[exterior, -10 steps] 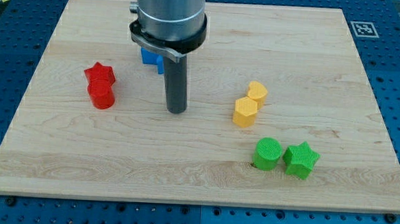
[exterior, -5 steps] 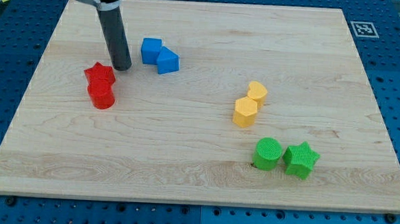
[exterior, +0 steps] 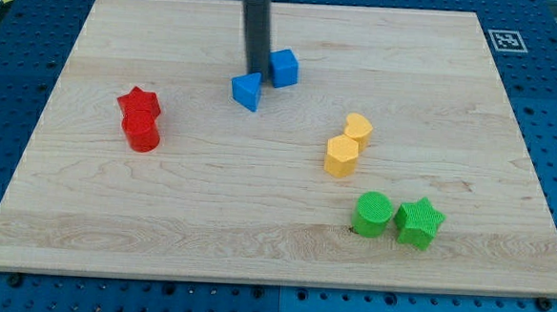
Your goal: Move blue cube to top right
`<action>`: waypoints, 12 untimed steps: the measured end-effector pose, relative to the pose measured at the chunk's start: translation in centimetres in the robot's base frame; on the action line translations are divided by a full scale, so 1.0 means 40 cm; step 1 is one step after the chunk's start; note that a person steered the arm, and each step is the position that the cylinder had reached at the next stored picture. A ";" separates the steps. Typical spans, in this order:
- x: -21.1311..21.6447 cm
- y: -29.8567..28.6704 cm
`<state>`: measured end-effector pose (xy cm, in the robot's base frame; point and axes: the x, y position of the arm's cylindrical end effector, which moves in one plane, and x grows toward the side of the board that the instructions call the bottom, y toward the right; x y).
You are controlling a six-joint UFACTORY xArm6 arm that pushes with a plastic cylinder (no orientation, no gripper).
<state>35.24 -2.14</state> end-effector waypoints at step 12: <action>-0.352 0.460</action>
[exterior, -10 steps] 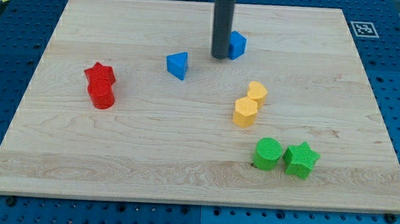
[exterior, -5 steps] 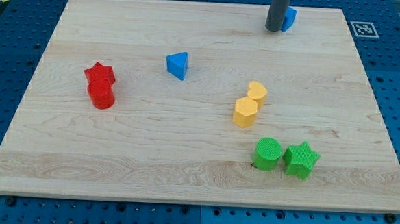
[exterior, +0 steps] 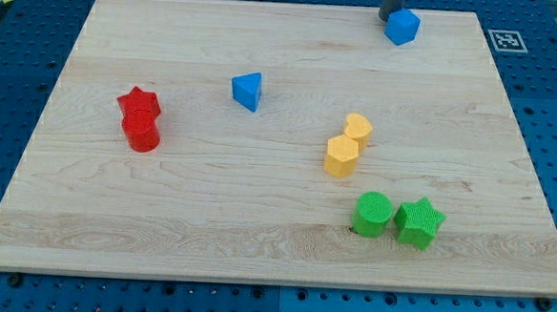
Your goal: Move blue cube to top right
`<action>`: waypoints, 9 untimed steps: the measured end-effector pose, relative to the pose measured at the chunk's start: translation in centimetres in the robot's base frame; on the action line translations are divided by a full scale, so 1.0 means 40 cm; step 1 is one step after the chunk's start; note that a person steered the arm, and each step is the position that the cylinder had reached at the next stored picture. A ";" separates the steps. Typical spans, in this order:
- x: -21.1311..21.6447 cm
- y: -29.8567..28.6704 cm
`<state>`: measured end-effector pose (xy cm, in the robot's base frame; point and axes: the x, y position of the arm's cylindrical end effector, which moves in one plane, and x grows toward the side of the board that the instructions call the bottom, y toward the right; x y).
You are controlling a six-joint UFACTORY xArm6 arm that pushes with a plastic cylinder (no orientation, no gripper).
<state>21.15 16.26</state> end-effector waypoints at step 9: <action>0.097 0.098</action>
